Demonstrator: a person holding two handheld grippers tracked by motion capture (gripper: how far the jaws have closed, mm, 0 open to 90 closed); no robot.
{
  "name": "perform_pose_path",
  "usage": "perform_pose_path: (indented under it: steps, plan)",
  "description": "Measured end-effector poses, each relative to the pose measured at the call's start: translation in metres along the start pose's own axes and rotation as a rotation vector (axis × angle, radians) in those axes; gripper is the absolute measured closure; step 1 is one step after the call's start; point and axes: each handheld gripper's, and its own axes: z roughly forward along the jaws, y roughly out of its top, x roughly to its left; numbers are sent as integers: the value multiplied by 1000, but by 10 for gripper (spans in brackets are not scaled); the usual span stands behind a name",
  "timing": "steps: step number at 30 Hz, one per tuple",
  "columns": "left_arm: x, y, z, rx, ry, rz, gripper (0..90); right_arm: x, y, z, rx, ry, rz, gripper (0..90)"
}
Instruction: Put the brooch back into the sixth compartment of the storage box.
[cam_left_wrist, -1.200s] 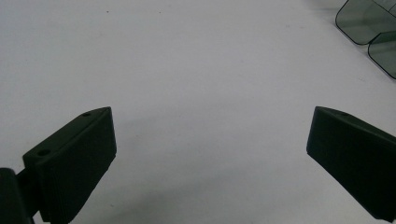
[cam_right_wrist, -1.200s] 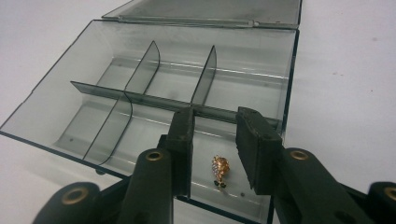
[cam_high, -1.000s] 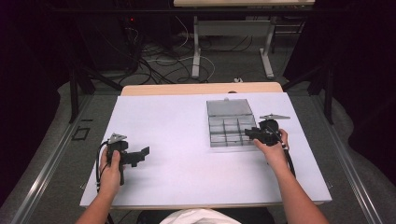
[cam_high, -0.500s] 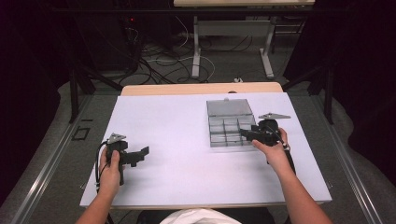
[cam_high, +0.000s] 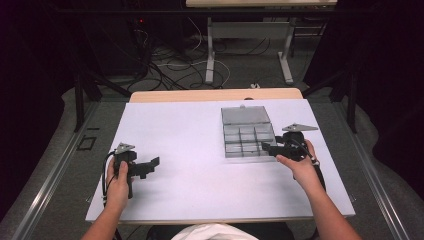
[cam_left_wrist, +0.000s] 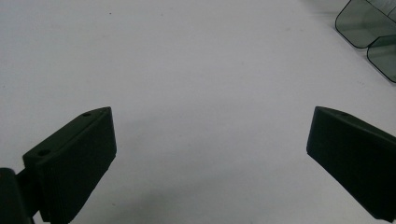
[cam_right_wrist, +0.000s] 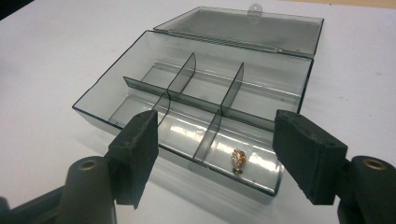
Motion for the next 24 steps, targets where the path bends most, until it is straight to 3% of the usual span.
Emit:
perform_pose_path:
  steps: [7, 16, 24]
  plan:
    - [0, 0, 0, 2, 1, -1, 16, -4, -7, -9, -3, -6, 14, 309]
    - [0, 0, 0, -8, -2, -6, 16, -8, -20, -16, -6, -48, 31, 171]
    - [0, 0, 0, -4, -1, -5, 16, -16, -32, -22, -9, -74, 24, 144]
